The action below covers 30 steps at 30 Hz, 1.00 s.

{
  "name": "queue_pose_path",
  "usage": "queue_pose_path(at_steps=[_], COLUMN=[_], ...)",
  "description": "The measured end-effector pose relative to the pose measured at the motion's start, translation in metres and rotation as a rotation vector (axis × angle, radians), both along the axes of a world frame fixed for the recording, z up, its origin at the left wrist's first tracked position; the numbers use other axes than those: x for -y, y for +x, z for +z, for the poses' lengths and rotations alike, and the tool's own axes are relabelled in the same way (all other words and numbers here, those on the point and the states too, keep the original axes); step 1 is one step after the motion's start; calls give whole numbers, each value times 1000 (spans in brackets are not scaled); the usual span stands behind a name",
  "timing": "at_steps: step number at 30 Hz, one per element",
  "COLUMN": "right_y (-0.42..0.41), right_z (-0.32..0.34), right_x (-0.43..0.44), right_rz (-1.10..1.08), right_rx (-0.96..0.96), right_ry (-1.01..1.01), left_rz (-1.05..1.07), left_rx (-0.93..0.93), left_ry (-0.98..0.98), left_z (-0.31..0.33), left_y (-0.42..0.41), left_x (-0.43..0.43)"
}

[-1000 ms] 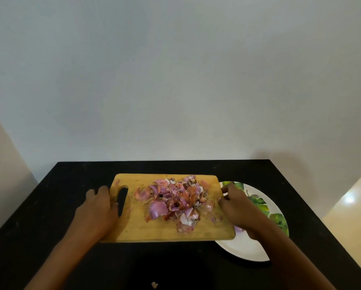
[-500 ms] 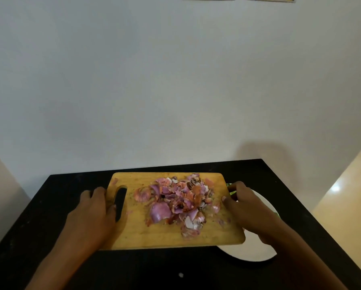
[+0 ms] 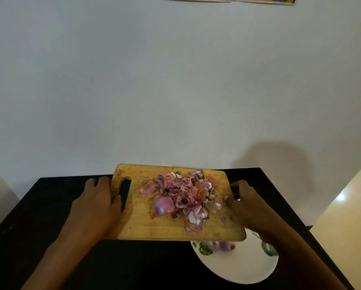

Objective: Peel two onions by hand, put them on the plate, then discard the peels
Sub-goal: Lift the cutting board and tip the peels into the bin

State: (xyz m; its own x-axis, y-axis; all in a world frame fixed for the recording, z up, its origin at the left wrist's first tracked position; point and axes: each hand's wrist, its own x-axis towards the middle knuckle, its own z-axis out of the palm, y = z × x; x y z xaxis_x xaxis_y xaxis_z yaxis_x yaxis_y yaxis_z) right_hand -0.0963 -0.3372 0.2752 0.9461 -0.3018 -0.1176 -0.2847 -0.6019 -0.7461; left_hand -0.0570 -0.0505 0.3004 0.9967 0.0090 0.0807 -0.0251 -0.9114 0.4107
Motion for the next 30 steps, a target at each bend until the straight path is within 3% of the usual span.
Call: queue_pose_path(at_steps=[18,30], right_y=[-11,-17], right_z=[35,39], right_x=[249,321], right_rz=[108,112], right_rx=[10,-24], right_ry=[35,10], left_rz=[107,71], left_rx=[-11,14], left_ry=[-86,-74], left_z=[11,17], left_y=[-32,-35], left_x=[244,316])
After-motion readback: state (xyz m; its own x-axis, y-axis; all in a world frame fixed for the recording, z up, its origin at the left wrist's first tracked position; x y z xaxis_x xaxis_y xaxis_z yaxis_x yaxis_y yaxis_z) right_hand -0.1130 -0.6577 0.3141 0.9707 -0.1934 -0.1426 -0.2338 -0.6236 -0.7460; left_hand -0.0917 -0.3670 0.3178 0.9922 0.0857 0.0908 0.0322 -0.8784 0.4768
